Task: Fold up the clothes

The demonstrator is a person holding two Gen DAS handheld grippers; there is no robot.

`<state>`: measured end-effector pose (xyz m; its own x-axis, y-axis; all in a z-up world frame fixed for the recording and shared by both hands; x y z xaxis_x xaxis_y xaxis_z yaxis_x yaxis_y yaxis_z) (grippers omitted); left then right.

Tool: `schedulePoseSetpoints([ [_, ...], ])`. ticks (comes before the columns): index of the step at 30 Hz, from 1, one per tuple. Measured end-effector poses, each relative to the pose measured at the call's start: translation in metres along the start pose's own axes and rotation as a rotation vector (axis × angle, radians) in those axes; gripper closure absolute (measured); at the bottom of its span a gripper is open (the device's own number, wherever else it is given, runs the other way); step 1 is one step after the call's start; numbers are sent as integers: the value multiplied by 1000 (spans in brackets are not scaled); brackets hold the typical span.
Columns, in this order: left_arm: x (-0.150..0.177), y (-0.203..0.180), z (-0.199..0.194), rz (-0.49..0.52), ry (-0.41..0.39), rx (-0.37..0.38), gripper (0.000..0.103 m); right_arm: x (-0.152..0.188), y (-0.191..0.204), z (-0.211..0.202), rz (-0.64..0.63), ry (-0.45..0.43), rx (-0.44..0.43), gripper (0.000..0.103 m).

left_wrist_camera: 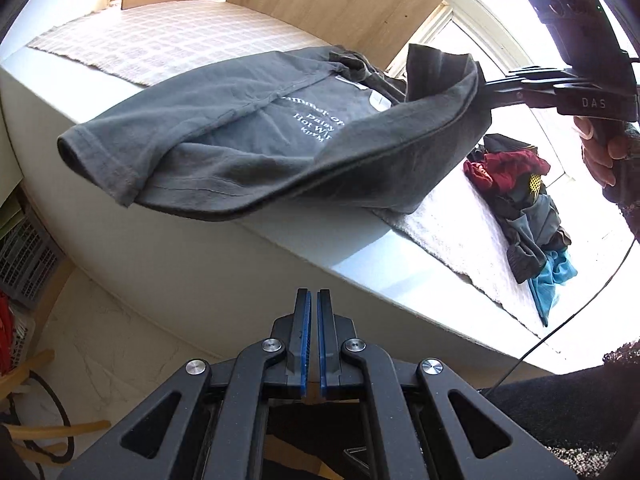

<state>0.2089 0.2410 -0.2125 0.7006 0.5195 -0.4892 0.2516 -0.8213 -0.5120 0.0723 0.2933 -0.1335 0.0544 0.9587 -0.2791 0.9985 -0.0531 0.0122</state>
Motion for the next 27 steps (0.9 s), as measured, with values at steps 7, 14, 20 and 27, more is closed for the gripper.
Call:
schedulePoseSetpoints([
  [7, -20, -3, -22, 38, -51, -16, 102, 15, 42, 2, -70, 21, -126, 99],
  [14, 16, 21, -51, -68, -60, -55, 102, 41, 94, 53, -148, 179, -213, 93],
  [20, 36, 34, -42, -107, 22, -94, 102, 62, 103, 83, -172, 341, -247, 93],
  [27, 27, -4, -32, -11, 47, -26, 102, 49, 90, 48, -141, 216, -364, 69],
])
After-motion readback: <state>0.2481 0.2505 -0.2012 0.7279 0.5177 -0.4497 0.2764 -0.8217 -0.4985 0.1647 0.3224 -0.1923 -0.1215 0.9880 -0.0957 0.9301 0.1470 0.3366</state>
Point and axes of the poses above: each gripper's, at about its wrist camera, not at the fingertips, and z roughly the way its jaws point, y to its left, x to its underside, the point moved 1 cm from there along z, roughly the way its jaws point, and after that the axes turned 3 degrees about x, right-handed, at the moved point
